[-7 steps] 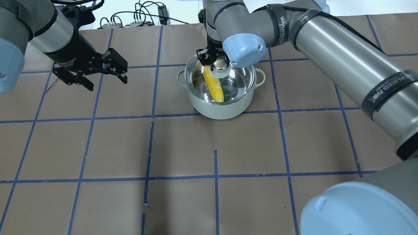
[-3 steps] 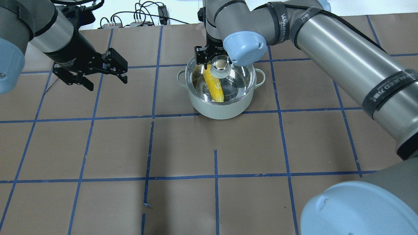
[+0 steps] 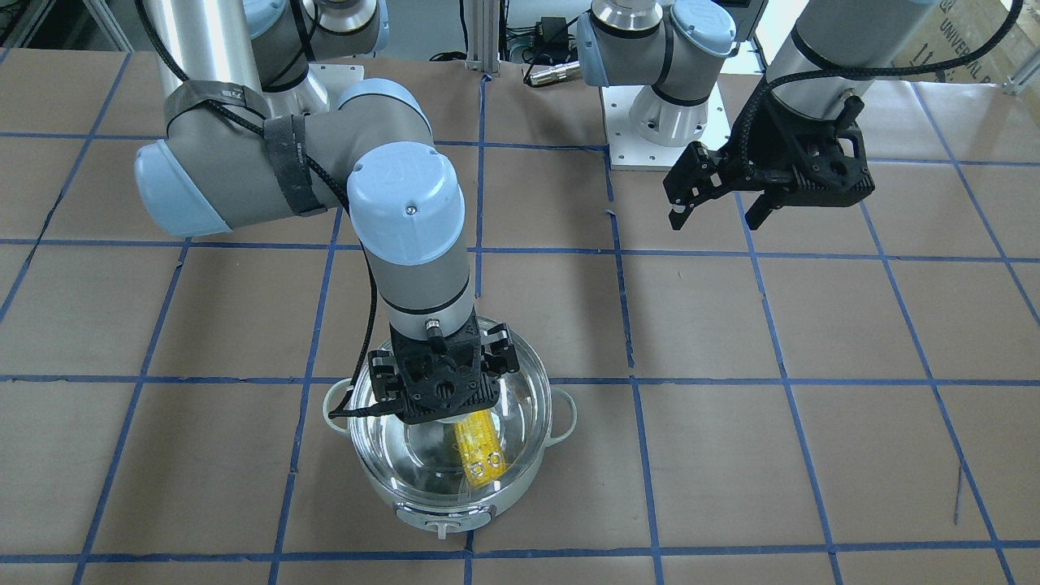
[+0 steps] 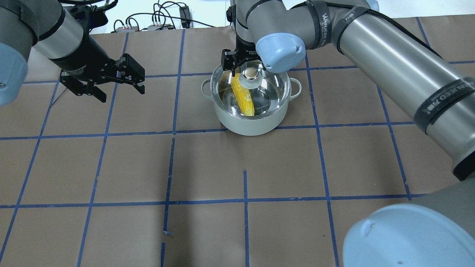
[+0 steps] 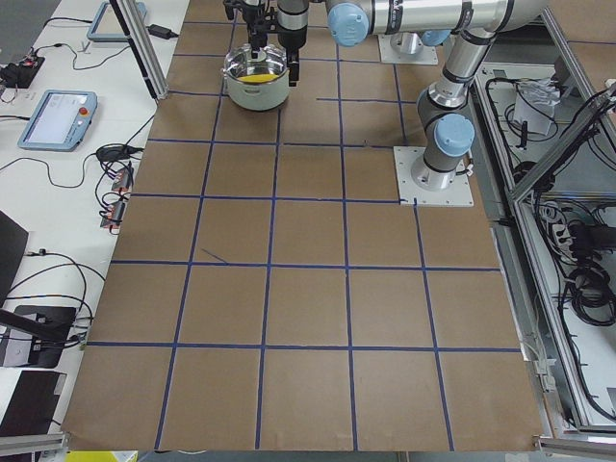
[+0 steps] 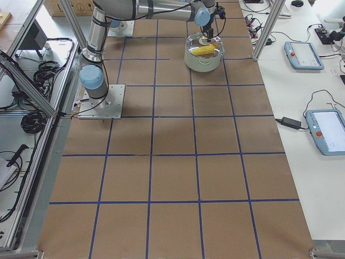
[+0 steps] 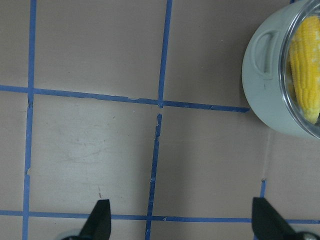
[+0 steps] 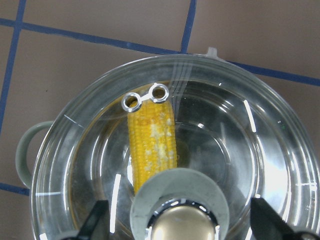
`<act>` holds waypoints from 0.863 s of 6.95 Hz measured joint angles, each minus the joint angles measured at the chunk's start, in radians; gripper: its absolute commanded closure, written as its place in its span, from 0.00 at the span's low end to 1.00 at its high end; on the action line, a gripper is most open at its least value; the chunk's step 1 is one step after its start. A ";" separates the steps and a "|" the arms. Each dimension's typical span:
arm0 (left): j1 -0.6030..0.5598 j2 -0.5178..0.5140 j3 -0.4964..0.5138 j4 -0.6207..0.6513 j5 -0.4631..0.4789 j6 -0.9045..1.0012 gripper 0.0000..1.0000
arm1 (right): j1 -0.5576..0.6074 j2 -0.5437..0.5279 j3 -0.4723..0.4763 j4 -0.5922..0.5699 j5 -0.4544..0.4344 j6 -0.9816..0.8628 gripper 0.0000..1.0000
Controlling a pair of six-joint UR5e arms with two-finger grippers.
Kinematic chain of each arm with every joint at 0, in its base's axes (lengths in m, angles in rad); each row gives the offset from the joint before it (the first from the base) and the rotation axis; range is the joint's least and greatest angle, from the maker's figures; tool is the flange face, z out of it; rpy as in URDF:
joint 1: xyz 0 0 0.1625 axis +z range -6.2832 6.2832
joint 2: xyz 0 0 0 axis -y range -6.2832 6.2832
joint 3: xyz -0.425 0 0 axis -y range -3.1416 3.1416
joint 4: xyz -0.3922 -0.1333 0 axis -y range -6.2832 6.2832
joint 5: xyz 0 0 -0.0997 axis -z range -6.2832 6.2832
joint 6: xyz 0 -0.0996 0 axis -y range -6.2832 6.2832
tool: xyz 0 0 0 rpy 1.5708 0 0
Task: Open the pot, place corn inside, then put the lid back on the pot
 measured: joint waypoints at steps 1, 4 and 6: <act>0.000 0.000 0.001 0.000 0.000 0.000 0.00 | -0.017 -0.005 -0.007 0.000 -0.003 0.000 0.00; 0.000 0.001 0.005 -0.001 0.001 -0.001 0.00 | -0.117 -0.075 -0.006 0.088 -0.011 -0.025 0.00; -0.004 0.005 0.001 -0.003 0.004 -0.003 0.00 | -0.196 -0.164 0.011 0.218 -0.010 -0.084 0.00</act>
